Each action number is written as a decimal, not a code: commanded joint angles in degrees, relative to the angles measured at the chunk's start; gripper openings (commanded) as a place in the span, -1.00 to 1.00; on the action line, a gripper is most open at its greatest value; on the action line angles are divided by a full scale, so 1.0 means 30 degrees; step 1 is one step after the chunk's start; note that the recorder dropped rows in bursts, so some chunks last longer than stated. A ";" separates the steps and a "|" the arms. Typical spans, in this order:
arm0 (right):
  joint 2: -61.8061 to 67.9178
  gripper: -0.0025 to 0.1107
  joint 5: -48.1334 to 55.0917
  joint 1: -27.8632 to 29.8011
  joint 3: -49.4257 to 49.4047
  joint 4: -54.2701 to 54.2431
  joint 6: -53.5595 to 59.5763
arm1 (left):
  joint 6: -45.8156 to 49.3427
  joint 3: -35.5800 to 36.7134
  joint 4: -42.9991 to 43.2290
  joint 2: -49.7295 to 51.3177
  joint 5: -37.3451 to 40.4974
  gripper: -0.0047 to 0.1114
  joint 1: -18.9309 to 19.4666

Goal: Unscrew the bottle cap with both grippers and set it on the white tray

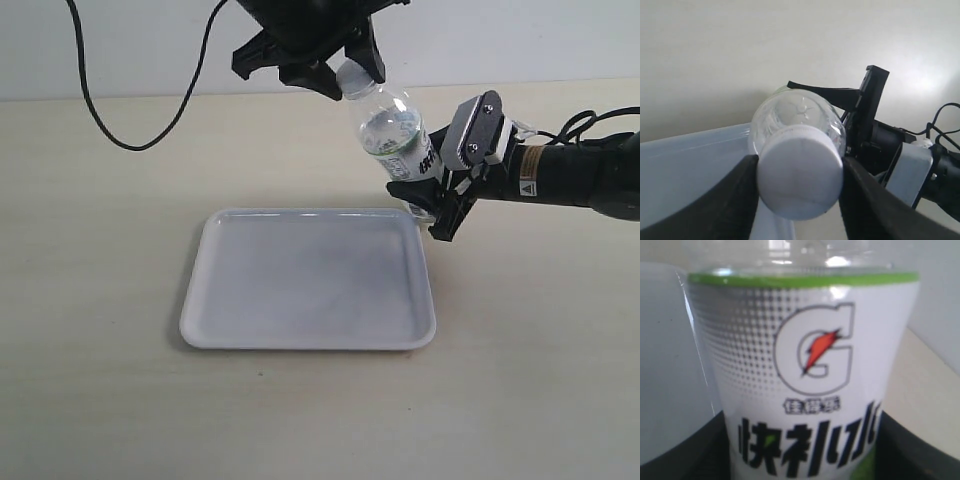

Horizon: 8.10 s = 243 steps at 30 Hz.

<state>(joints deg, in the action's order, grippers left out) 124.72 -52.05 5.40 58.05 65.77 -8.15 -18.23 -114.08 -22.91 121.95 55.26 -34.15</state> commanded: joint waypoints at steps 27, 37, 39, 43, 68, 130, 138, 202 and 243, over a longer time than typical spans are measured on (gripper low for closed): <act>-0.0178 -0.96 -0.1378 -0.0039 0.0035 -0.0456 -0.0848 | 0.6716 -0.0228 -0.1342 -0.0265 -0.0897 0.41 -0.0025; -0.0178 -0.96 -0.1581 -0.0039 0.0035 -0.0799 -0.2353 | 0.6758 -0.0228 -0.1497 -0.0395 -0.2111 0.41 -0.0025; -0.0006 -0.96 -0.1738 -0.0039 0.0035 -0.0840 -0.2308 | 0.6985 -0.0228 -0.1574 -0.0395 -0.2188 0.41 -0.0025; 0.0412 -0.96 -0.2147 -0.0039 0.0035 -0.1278 -0.2154 | 0.7018 -0.0228 -0.1574 -0.0395 -0.2363 0.41 -0.0025; 0.0734 -0.96 -0.2673 -0.0039 0.0035 -0.1422 -0.2018 | 0.6432 -0.0228 -0.0577 -0.0395 -0.2558 0.15 -0.0025; 0.0734 -0.96 -0.2673 -0.0039 0.0035 -0.1383 -0.1665 | -0.6064 -0.0177 -0.0111 -0.0033 -0.1856 -0.92 -0.0464; 0.0734 -0.96 -0.2673 -0.0039 0.0035 -0.1383 -0.1665 | -0.7479 -0.0177 0.0148 -0.0033 -0.1518 -0.92 -0.0464; 0.0734 -0.96 -0.2967 -0.0039 0.0035 -0.1387 -0.1855 | 1.1766 -0.0177 -0.0108 -0.0673 -0.2185 0.40 -0.0433; 0.0734 -0.96 -0.3094 -0.0039 0.0035 -0.1318 -0.2217 | 1.0843 -0.0177 -0.0557 -0.0216 -0.2626 -0.14 -0.0433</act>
<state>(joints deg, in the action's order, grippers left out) 127.01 -58.47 5.40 58.05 62.44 -14.63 15.76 -114.54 -23.99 121.21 47.93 -35.48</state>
